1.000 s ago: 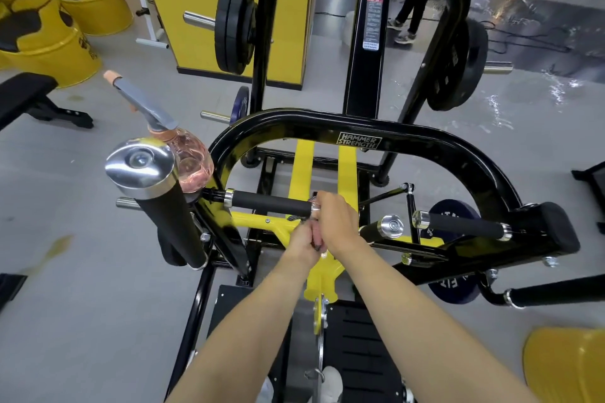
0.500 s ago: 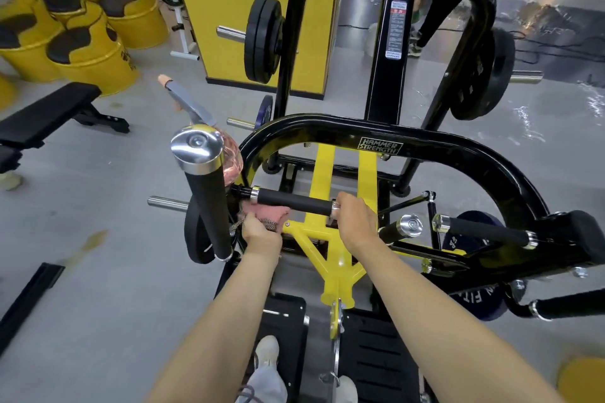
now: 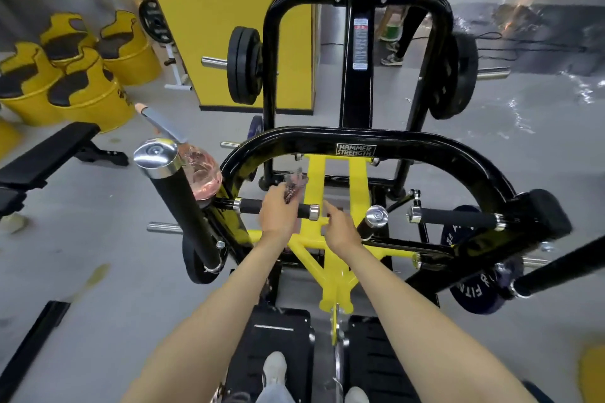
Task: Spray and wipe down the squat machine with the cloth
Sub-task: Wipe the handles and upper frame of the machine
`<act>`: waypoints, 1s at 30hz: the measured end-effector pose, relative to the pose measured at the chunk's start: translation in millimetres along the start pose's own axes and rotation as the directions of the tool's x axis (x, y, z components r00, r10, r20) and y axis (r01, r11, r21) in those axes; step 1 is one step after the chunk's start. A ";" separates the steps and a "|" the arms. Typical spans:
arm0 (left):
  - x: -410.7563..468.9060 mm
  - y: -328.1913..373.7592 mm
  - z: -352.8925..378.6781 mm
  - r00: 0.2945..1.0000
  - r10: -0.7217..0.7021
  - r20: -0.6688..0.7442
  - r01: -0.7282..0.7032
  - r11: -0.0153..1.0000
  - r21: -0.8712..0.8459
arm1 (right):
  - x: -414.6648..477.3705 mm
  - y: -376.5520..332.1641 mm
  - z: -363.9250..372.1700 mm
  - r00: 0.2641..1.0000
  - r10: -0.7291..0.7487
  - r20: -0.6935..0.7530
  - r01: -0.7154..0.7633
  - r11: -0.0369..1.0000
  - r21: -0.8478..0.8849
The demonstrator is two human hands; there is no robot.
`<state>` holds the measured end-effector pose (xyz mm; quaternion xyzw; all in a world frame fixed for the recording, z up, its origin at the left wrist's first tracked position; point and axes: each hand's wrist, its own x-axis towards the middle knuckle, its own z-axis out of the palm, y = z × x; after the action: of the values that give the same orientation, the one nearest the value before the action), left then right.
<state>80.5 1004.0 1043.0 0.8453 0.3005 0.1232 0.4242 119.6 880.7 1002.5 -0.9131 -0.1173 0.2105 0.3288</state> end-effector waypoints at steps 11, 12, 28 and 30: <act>14.7 -9.0 59.8 0.803 0.310 0.509 -0.588 0.550 0.593 | -9.0 16.8 4.5 0.993 0.114 -0.021 -0.110 0.982 0.157; 19.2 0.0 60.8 0.815 0.253 0.522 -0.563 0.558 0.609 | -9.5 15.3 4.6 0.991 0.121 -0.053 -0.108 0.974 0.199; 23.3 14.7 65.2 0.526 0.051 0.849 -0.822 -0.224 0.523 | -9.1 10.6 20.0 0.961 0.277 0.005 -0.257 0.886 0.387; 16.9 15.7 64.0 0.464 0.019 0.885 -0.823 -0.360 0.439 | -8.3 14.8 19.8 0.949 0.308 0.064 -0.309 0.874 0.375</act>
<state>129.9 965.9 1015.6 0.8756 -0.2526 -0.2099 -0.3542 104.2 877.5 981.7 -0.8386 0.0724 0.2797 0.4618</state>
